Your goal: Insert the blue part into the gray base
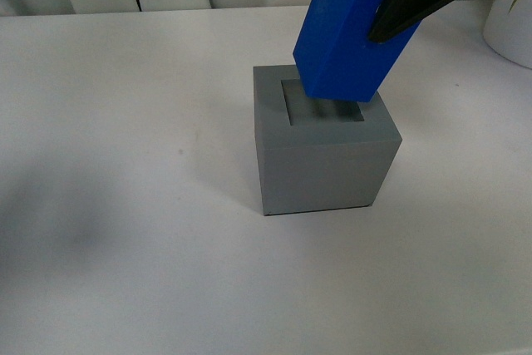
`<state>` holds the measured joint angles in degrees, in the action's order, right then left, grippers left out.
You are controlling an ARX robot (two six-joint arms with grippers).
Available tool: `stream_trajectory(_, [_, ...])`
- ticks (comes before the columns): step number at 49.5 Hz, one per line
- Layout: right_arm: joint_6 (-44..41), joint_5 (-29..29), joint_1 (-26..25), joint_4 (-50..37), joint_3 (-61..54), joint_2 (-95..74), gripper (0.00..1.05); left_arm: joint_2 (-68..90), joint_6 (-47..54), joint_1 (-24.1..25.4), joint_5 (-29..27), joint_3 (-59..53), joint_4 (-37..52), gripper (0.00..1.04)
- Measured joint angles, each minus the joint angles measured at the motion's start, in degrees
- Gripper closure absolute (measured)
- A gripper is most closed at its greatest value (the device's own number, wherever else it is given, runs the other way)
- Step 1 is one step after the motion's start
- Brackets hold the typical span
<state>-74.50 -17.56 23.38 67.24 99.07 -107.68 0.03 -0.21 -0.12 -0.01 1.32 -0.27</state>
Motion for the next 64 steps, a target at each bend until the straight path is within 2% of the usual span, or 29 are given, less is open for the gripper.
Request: stream_trajectory(64, [1.11, 0.98, 1.9, 0.81, 3.17, -4.42, 0.59, 0.0, -0.02, 0.0, 0.0, 0.0, 0.0, 0.06])
